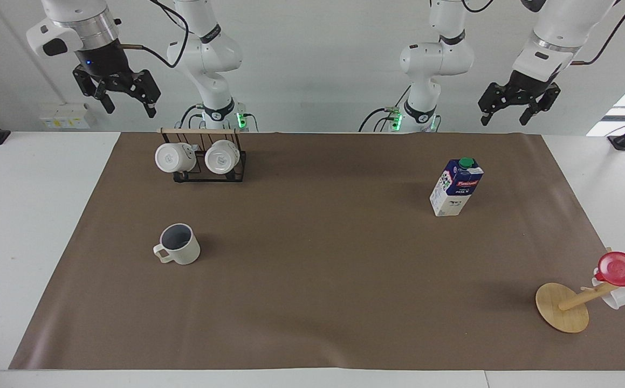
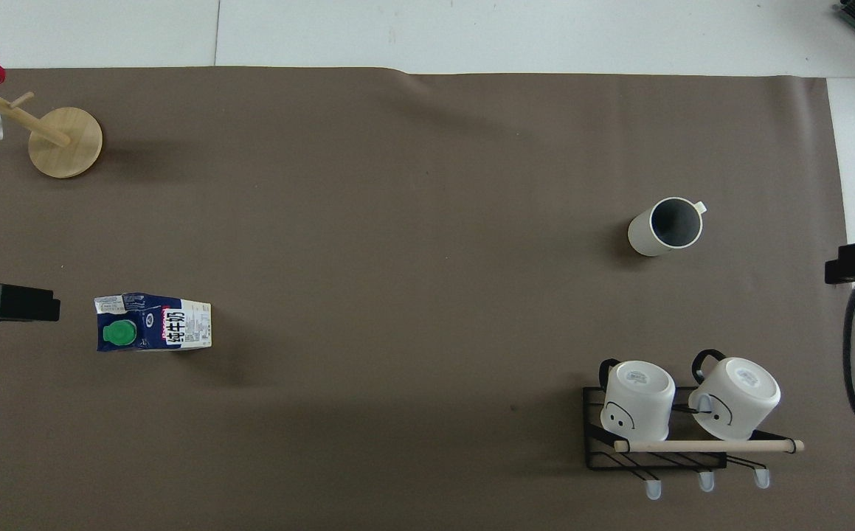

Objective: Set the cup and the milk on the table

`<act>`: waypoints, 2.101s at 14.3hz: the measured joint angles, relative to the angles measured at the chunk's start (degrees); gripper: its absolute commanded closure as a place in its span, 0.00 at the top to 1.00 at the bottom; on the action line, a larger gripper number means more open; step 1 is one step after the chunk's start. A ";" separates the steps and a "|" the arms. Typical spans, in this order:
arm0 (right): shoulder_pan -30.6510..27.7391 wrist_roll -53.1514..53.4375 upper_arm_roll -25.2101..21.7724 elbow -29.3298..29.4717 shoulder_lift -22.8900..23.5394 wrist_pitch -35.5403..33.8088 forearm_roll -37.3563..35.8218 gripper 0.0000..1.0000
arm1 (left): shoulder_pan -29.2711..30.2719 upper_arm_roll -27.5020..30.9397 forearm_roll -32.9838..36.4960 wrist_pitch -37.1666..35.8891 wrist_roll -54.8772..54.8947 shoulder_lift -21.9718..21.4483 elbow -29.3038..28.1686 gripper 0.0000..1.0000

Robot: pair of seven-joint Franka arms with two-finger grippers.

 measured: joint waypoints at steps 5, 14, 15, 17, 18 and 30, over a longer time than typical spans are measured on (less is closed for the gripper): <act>0.00 0.00 0.00 0.00 -0.01 0.00 0.00 1.00 | 0.01 0.07 0.00 -0.46 0.00 0.05 -0.03 1.00; 0.00 0.01 0.00 -0.03 -0.03 0.00 0.00 1.00 | 0.02 0.17 0.00 -1.15 0.00 0.05 -0.03 1.00; 0.00 0.02 0.00 -0.03 -0.04 0.00 0.00 1.00 | 0.02 0.17 0.00 -1.15 0.00 0.05 -0.03 1.00; 0.00 0.02 0.01 -0.05 -0.05 0.00 0.00 1.00 | 0.02 0.17 0.00 -1.15 0.00 0.05 -0.02 1.00; 0.00 0.02 0.02 -0.06 -0.05 0.00 0.00 1.00 | 0.02 0.17 0.00 -1.15 0.00 0.05 0.01 1.00; 0.01 0.02 0.07 -1.66 -0.24 0.48 0.00 1.00 | 0.02 0.18 0.00 -1.15 0.00 0.05 0.01 1.00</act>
